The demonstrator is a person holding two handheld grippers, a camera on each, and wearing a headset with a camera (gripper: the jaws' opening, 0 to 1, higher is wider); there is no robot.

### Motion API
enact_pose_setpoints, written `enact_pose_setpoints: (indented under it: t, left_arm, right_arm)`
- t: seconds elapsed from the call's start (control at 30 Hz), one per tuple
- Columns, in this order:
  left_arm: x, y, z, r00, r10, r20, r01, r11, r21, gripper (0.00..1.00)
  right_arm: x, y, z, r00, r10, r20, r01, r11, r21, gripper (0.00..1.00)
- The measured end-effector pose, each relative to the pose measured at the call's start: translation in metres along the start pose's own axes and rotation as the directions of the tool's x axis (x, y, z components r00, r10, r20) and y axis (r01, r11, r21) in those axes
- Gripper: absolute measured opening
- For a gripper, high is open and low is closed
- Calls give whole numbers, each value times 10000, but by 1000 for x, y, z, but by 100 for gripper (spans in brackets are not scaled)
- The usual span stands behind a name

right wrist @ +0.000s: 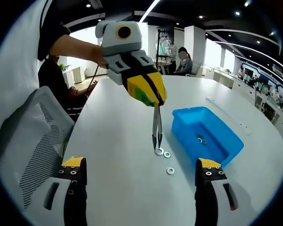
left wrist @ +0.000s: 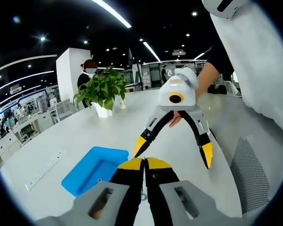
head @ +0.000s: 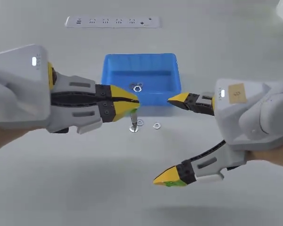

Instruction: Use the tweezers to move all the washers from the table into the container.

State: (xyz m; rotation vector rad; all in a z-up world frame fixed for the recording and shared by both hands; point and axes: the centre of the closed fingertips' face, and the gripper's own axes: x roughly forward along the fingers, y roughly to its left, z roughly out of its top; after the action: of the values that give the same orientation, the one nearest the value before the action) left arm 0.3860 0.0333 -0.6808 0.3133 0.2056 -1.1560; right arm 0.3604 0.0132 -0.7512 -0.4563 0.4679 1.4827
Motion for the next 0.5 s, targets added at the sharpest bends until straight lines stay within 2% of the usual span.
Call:
enact_pose_setpoints:
  t: [0.33,0.5]
  left_arm:
    - [3,-1,-8,9998,-138,-137,134,9996,-241,4]
    - [3,0,-8,9999,-145,-48,143,9993,-350,4]
  right_arm:
    - [2,13,-6,9991,424,-44,-423,9986,330,97]
    - [4,16,-6,9983,591,-24,-589,9971,475,98]
